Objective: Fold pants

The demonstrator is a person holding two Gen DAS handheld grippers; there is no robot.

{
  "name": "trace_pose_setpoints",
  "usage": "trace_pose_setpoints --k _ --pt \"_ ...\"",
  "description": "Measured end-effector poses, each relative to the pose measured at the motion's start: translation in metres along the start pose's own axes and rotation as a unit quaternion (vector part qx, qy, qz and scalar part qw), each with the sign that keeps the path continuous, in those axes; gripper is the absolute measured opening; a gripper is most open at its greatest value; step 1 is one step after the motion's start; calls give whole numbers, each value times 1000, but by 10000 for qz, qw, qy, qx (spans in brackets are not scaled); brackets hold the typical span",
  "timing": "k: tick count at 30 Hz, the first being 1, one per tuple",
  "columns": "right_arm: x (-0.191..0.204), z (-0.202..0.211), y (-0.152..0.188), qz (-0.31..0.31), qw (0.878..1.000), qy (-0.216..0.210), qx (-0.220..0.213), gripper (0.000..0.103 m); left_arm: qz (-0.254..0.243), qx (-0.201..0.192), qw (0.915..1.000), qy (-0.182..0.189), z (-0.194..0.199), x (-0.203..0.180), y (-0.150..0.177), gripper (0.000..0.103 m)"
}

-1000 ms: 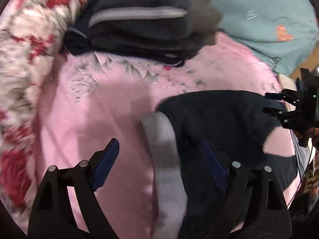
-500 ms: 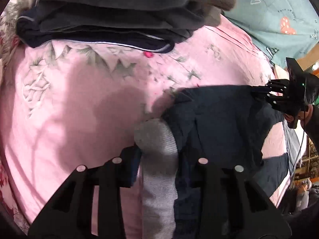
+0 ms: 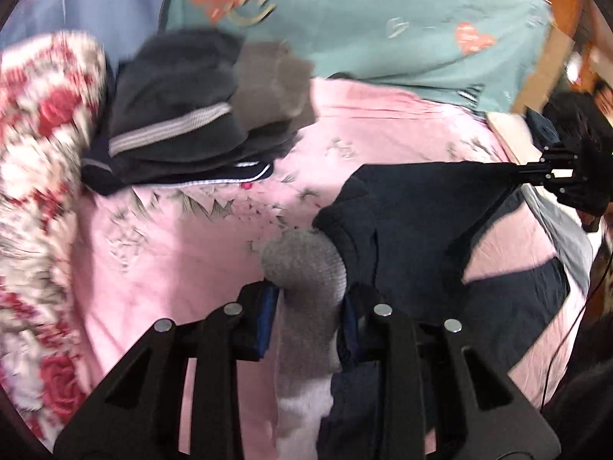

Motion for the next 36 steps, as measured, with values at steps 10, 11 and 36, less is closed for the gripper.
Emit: trace_pose_setpoints --k 10,11,36 --pt "164 -1 143 478 9933 368 982 6 -447 570 9974 -43 34 -34 126 36" --pt "169 -9 153 308 9928 300 1114 6 -391 722 9966 -92 31 -33 144 39" --pt "-163 -23 171 -5916 7716 2311 349 58 1643 -79 9851 -504 27 -98 125 78"
Point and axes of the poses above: each gripper's, at about its wrist camera, not at the fingertips, and z roughly against the way its jaws point, x to its left, y to its underside, the point moved 10 cm from there along -z, roughly the way its jaws point, and after that the axes turned 1 degree about -z, right-handed, at the moved point
